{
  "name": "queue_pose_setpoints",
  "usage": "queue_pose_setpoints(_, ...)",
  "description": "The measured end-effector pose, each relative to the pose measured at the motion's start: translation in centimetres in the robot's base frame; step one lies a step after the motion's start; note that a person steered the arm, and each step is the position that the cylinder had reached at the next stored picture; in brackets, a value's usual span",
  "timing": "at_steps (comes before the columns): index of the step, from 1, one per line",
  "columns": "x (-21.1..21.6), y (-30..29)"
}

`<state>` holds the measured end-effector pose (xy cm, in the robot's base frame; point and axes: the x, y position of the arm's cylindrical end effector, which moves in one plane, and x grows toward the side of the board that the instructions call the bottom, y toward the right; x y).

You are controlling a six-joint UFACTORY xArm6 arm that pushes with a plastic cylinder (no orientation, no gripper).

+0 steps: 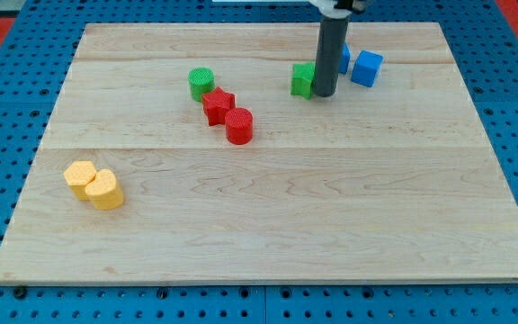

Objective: Push the green circle to the group of blocks

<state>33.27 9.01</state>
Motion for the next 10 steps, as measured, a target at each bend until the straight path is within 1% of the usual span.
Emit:
queue_pose_setpoints(1, 3.1, -1.0)
queue_pose_setpoints(2, 4.2, -5.2)
queue_pose_setpoints(3, -1.4, -5.6)
queue_pose_setpoints(4, -2.8, -1.9)
queue_pose_setpoints(5, 0.8, -2.8)
queue_pose_setpoints(6, 2.3, -4.5)
queue_pose_setpoints(7, 1.7, -5.2)
queue_pose_setpoints(8, -0.8, -7.7)
queue_pose_setpoints(9, -6.2, -13.6)
queue_pose_setpoints(10, -8.1, -22.9)
